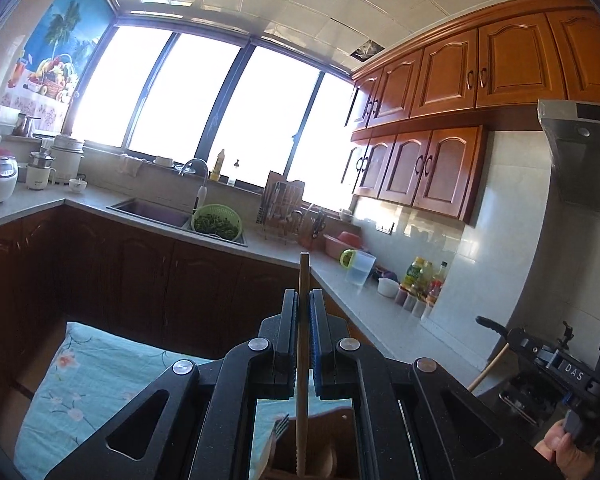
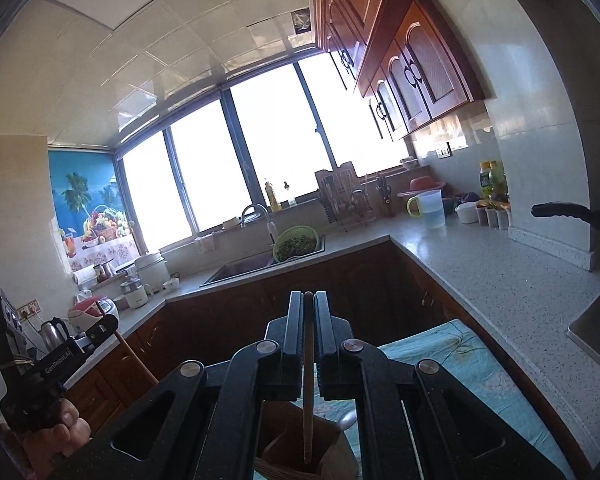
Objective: Organize utensils
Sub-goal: 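Lift both chopsticks and lower them upright into the wooden holder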
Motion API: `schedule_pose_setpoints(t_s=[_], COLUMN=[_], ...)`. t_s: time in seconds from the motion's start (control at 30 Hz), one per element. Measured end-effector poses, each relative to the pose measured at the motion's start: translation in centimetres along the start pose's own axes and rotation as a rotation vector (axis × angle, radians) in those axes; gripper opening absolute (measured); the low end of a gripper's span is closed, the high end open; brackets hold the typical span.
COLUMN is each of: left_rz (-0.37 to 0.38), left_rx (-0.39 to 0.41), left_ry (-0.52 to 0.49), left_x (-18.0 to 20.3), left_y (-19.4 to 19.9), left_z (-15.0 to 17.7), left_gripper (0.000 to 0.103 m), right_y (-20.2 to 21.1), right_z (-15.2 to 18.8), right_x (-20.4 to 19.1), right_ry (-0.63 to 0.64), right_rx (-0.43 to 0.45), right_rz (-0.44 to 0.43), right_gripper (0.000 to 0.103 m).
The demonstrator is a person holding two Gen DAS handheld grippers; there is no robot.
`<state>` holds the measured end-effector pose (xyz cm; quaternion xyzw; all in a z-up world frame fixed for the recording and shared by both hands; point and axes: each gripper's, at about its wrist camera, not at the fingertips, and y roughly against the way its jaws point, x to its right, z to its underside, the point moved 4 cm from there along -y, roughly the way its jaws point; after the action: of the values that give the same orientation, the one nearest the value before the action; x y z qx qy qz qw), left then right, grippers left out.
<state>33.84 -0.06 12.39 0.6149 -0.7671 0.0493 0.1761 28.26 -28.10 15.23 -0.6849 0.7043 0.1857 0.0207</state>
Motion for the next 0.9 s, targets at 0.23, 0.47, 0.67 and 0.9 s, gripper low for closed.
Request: schedule_pose_setpoints(t_s=[0.23,0.47,0.67,0.9], left_rz=[-0.040,-0.043,-0.048,-0.044], left_rx=[-0.008,-0.118,-0.149,-0.157], left_ry=[0.002,0.037,0.009,0.010], left_x=[0.0,-0.7,-0.3,-1.3], left_y=[-4.1,-7.5,-9.2,-7.9], left_z=[5.7,10.2,10.6,8.8], left_gripper=[0.004,0.004,0.005,0.006], right_y=[-2.6,-4.0,-4.1,-4.6], right_z=[3.8,7.8,8.1,7.8], right_x=[1.3,2.1,2.8,2.8], right_ry=[-0.010,-0.036,-0.048,-0.053], right_rx=[-0.042,-0.118,-0.132,-0.148], right_rz=[0.031,0.040,0.051,0.049], right_gripper=[0.004,0.005,0.005,0.006])
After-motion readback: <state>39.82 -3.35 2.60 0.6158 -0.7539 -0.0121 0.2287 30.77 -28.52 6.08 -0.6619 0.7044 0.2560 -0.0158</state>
